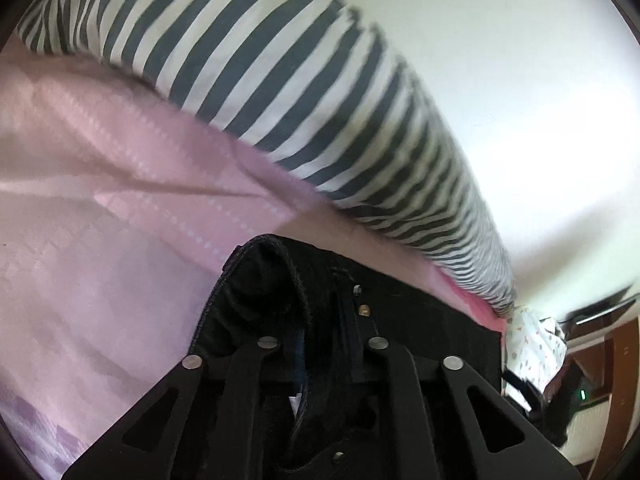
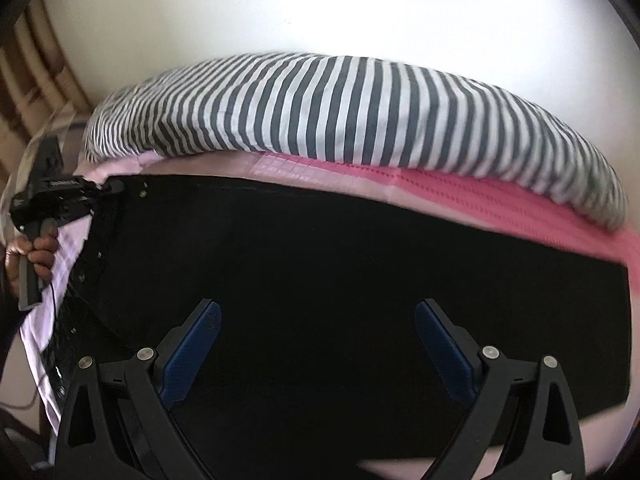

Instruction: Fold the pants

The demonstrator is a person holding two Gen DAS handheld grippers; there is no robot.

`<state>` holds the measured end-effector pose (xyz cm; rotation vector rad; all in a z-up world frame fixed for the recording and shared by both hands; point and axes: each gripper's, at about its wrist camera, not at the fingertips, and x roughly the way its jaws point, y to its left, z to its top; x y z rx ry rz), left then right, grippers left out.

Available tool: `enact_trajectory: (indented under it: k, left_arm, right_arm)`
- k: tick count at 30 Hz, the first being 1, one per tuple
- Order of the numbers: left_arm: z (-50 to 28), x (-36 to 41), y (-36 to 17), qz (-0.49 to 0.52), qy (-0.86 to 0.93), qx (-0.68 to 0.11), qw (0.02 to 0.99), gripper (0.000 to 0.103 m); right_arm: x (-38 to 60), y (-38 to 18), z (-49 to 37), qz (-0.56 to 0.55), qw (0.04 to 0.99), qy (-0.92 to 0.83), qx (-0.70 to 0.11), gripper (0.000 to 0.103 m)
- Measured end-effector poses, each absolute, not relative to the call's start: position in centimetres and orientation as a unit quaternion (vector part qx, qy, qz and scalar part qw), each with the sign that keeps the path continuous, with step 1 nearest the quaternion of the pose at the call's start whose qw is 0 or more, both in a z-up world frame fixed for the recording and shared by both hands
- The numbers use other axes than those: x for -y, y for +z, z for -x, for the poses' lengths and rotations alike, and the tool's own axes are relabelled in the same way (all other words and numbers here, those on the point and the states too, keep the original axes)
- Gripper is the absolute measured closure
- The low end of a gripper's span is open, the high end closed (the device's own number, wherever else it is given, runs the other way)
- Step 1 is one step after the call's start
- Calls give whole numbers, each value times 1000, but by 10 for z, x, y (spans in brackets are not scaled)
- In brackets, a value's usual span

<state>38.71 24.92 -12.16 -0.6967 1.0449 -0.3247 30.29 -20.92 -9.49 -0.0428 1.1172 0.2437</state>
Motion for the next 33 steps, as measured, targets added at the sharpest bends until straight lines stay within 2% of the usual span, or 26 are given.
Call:
enact_trajectory:
  k: [11, 12, 14, 18, 20, 22, 27, 33]
  left_arm:
    - [-337, -243, -59, 310, -215, -380, 844, 96]
    - [-333, -246, -55, 306, -218, -376, 847, 96]
    - [-328, -243, -47, 299, -226, -367, 851, 96]
    - [-321, -236, -40, 286, -227, -359, 859, 96]
    - [-320, -238, -39, 284, -229, -357, 860, 96]
    - [-319, -237, -40, 285, -229, -355, 860, 96]
    - [-316, -243, -43, 286, -227, -353, 861, 97]
    - [-318, -241, -43, 278, -228, -355, 863, 97]
  right_arm:
    - [199, -101, -394, 86, 784, 254, -560, 7]
    - [197, -102, -400, 90, 777, 266, -563, 9]
    - [190, -105, -418, 95, 753, 305, -576, 18]
    - [168, -114, -443, 105, 704, 363, -601, 19]
    - [162, -122, -452, 115, 674, 391, -616, 33]
    - [158, -130, -461, 125, 651, 402, -631, 38]
    - [166, -149, -470, 137, 614, 411, -659, 39]
    - [195, -160, -462, 125, 611, 401, -671, 54]
